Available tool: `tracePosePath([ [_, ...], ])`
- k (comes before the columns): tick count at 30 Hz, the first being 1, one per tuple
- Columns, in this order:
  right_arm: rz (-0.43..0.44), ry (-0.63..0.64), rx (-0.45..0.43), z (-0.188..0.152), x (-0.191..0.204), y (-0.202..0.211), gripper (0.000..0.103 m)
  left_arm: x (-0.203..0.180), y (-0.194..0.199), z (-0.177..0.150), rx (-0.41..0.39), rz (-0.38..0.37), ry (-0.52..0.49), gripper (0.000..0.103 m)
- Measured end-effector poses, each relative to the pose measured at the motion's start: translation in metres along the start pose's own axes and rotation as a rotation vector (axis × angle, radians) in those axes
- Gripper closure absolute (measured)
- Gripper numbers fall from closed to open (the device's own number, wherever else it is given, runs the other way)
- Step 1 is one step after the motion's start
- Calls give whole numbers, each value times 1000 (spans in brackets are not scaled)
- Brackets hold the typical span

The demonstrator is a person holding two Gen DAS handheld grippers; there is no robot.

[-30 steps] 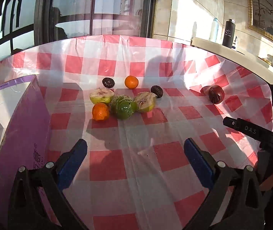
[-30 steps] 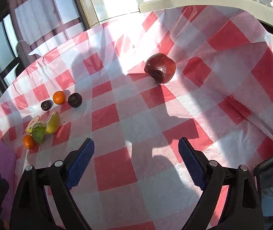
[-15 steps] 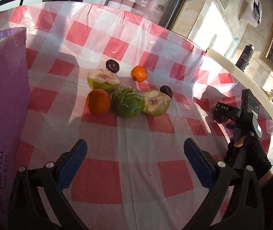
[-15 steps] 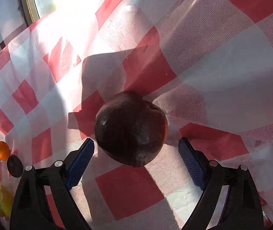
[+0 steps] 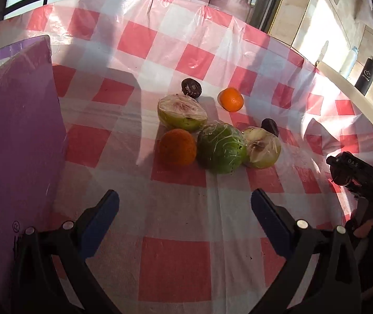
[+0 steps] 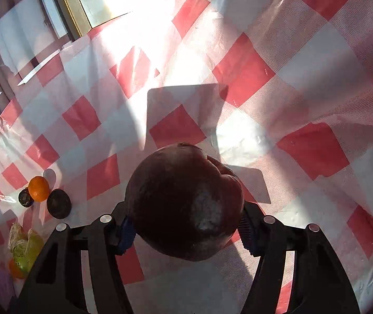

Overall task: Organize fruits
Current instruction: 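Grasp the red apple with the right tool while the left tool grasps an orange, then carry the red apple and the orange over the white box with both tools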

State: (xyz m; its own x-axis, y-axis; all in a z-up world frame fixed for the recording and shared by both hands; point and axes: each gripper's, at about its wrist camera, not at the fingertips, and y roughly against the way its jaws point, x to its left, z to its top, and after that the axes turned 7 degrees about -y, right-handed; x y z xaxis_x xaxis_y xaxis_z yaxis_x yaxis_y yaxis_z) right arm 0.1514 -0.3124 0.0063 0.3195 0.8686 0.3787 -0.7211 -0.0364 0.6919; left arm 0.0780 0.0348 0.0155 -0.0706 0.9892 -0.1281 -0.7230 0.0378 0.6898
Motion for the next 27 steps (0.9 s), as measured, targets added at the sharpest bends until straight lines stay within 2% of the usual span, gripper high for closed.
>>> tracePosePath([
  [2,59,-19,3,-14,2,11,41,1,-17,13,53,47,-19,7],
  [4,82,-16,2,-26,4,20,40,2,-34,18,116,84,-33,18],
  [11,105,46,-2,-32,27,16,40,4,-50,31,120,180,-18,22],
  [13,119,30,11,-29,26,13,40,1,-53,33,122,209,-44,32],
  [15,133,10,17,-29,21,13,40,-7,-51,31,112,206,-90,58],
  [16,144,3,19,-29,20,12,40,-10,-49,29,106,194,-107,68],
  [20,180,-4,12,-29,19,14,40,-4,-41,22,86,123,-77,70],
  [22,201,-7,-3,-29,19,17,40,1,-31,18,57,114,-59,71],
  [24,216,-12,-17,-30,19,21,40,3,-17,14,8,135,-65,71],
  [27,234,-10,-30,-30,19,24,40,15,7,2,-23,92,-37,71],
])
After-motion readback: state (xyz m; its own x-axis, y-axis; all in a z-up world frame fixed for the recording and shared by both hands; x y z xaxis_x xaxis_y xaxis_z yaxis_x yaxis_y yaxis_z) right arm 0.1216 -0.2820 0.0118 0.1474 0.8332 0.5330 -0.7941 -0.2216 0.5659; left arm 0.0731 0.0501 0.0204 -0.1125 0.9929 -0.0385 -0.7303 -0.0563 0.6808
